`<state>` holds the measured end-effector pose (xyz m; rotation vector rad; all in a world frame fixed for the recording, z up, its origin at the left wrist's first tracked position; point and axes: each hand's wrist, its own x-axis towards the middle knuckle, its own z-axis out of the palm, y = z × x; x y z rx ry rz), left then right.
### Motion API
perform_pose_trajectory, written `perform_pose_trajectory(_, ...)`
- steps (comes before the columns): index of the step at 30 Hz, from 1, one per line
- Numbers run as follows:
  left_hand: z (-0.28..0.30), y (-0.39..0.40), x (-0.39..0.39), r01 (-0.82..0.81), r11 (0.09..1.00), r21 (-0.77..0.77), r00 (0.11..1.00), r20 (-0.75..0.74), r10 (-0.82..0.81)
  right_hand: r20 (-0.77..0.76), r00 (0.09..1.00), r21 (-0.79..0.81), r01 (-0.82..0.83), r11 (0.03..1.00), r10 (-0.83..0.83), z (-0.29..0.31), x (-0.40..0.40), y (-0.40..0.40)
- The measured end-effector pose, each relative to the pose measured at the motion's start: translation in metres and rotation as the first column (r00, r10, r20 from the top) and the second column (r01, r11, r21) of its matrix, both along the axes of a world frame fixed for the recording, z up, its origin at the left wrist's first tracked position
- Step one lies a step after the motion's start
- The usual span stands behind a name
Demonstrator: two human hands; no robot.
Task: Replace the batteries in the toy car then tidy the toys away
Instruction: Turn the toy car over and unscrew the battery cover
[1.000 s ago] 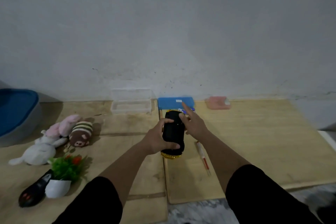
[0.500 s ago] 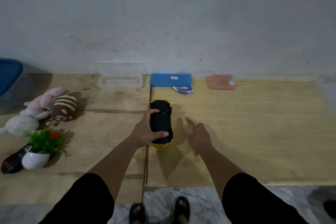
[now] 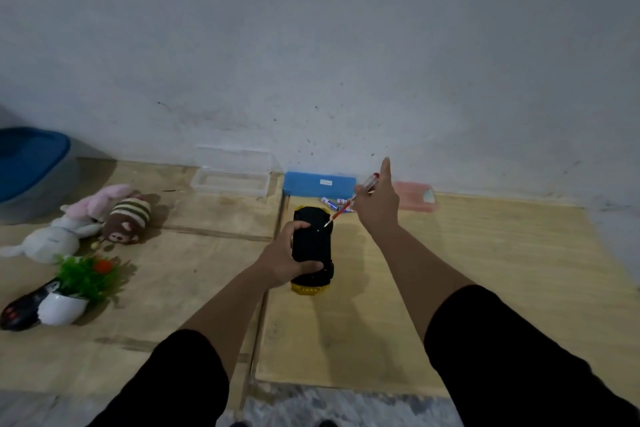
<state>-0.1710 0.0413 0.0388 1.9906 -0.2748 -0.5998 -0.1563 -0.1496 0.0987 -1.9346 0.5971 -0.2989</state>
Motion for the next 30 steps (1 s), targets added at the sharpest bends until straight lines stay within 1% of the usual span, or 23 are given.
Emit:
perform_pose_trajectory(4,0.0052,-0.0051,0.0001,0.006,1.0,-0.014,1.0,0.01,-0.006,0.024,1.0,-0.012,-0.011,1.0,0.011,0.0003,-0.0024,0.0042)
perform_pose_trajectory(13,0.0047,-0.0077,-0.0018,-0.008,1.0,-0.013,1.0,-0.004,0.008,0.011,1.0,0.009,-0.017,1.0,0.017,-0.0014,-0.0039,-0.0006)
perform_pose_trajectory(26,0.0093,-0.0091,0.0025,0.007,1.0,-0.018,1.0,-0.011,-0.007,0.016,0.999,-0.003,-0.034,0.999,0.034,0.0015,-0.0006,0.0044)
perform_pose_trajectory(30,0.0094,-0.0085,0.0032,0.017,1.0,-0.017,1.0,-0.014,-0.017,0.041,0.997,-0.014,-0.064,0.998,0.065,0.0018,0.001,0.0066)
